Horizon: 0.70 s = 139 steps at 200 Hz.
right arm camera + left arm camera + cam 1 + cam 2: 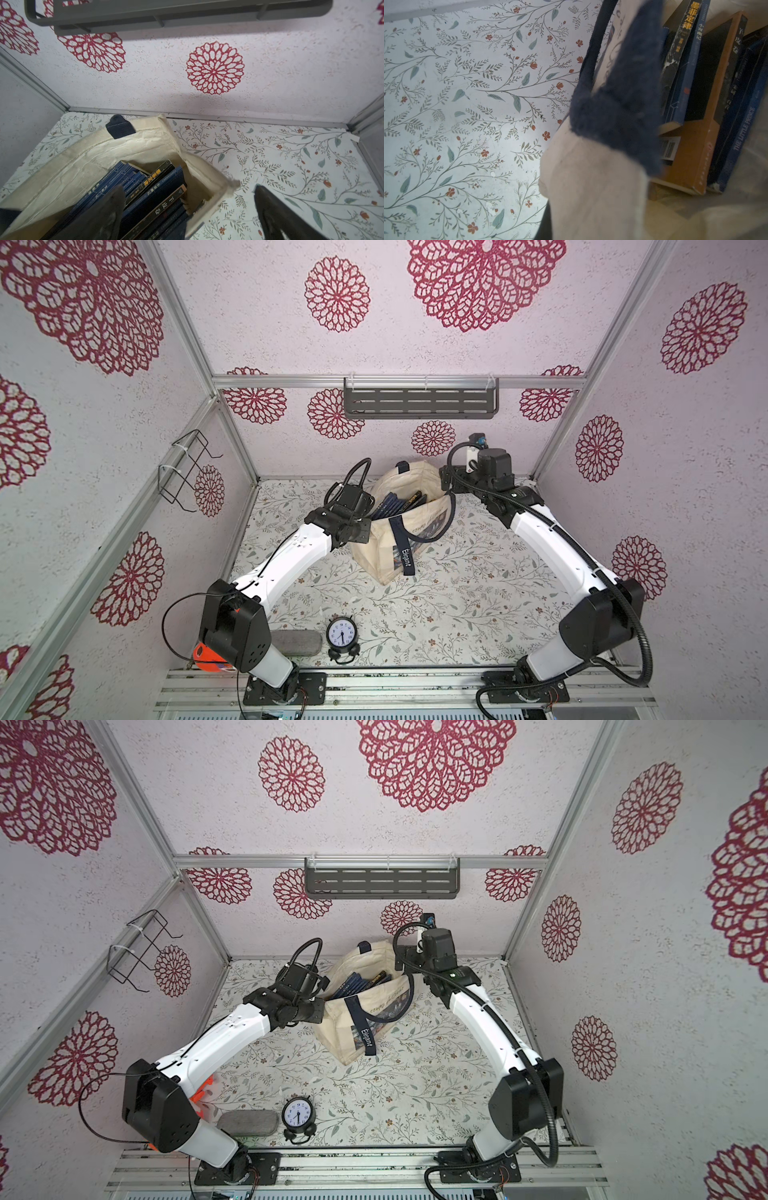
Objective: Take out the books from the canvas bag
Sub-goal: Adjust the canvas bag at the center of the board.
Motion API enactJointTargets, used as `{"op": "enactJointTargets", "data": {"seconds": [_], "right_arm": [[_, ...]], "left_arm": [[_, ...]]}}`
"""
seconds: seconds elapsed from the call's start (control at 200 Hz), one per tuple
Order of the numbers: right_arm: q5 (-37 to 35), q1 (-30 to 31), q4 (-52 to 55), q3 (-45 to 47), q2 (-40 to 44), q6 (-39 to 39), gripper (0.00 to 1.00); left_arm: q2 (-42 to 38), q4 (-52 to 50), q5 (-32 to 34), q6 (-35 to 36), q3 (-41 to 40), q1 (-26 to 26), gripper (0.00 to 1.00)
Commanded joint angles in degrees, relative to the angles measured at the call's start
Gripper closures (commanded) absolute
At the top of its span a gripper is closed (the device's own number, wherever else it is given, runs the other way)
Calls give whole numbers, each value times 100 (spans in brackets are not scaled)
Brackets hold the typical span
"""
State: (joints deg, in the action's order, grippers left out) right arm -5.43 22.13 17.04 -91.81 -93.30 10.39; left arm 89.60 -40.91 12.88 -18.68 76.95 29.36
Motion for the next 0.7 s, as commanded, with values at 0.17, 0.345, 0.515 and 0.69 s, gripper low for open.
{"op": "enactJointTargets", "data": {"seconds": [0.17, 0.345, 0.515, 0.69], "right_arm": [[-32, 14, 1036, -1707, -1428, -1138, 2], [7, 14, 1721, -2712, -2282, -1483, 3], [-308, 2, 2135, -3125, -2703, -1677, 8], [-25, 1, 2470, -3223, -2974, -1620, 37]], "left_arm": [[-212, 649, -18, 528, 293, -133, 100], [-456, 956, -163, 732, 41, -140, 100], [-625, 1154, -190, 738, -135, -136, 100], [-723, 1403, -5, 715, -236, -141, 100]]}}
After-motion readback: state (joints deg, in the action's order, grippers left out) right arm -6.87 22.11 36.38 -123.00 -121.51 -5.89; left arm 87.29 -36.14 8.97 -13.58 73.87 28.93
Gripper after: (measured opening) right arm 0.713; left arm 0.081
